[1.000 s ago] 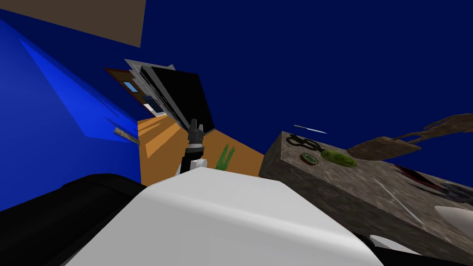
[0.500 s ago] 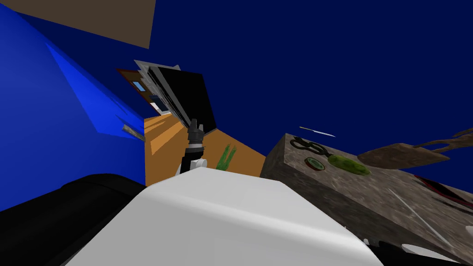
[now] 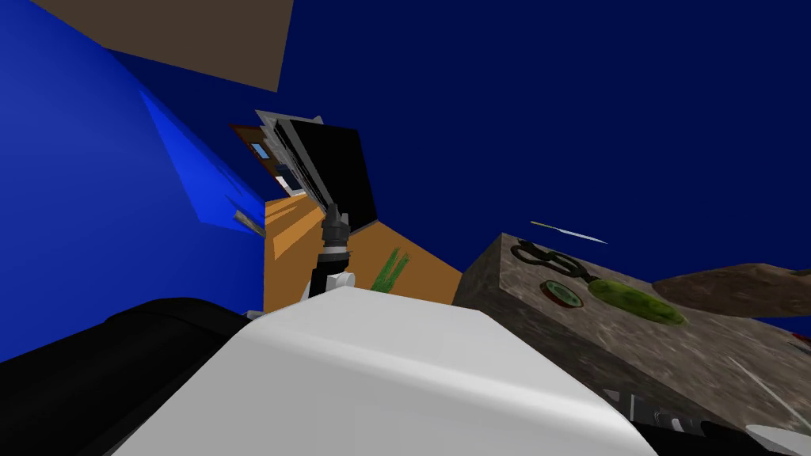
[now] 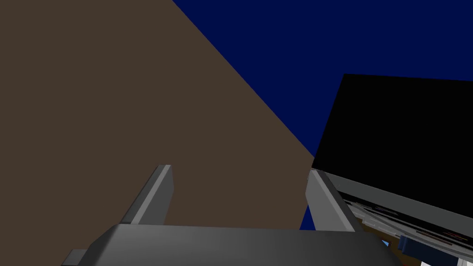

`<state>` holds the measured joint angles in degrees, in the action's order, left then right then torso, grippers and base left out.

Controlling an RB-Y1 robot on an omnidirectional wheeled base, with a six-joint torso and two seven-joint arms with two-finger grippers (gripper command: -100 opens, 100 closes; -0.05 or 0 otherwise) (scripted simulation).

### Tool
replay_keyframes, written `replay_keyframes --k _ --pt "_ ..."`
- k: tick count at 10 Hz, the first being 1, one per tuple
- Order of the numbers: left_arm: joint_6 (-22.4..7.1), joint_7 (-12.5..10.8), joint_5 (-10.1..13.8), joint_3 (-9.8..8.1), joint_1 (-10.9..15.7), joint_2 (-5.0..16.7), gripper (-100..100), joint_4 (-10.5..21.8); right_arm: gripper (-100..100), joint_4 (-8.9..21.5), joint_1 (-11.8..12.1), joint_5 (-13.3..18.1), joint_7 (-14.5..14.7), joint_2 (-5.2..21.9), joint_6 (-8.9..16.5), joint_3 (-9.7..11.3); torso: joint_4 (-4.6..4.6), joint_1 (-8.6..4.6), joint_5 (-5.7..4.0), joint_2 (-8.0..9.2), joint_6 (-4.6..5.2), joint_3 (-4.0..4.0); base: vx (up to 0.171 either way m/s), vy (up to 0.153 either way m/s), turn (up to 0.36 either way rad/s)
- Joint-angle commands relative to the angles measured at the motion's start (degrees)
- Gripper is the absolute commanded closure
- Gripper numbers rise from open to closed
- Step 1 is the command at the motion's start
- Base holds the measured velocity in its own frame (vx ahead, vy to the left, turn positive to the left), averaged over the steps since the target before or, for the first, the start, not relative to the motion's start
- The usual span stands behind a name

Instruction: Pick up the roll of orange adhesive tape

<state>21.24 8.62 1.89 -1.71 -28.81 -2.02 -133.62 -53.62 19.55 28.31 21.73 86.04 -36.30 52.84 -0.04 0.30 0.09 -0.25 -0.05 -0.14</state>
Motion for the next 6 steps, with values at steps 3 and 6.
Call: replay_keyframes --k 3,6 --pt "0.00 0.00 0.00 -0.01 0.00 0.01 0 0.00 -100 2.70 -1.15 0.82 2.37 6.48 0.77 1.26 0.01 -0.18 -0.02 0.10 0.06 0.05 0.070 0.008 0.204" --pt "0.00 0.00 0.00 -0.02 -0.01 0.01 0 0.00 -100 3.74 -1.75 1.11 3.14 7.91 0.85 1.58 0.03 -0.48 -0.16 0.17 0.10 0.08 0.041 -0.044 0.137"
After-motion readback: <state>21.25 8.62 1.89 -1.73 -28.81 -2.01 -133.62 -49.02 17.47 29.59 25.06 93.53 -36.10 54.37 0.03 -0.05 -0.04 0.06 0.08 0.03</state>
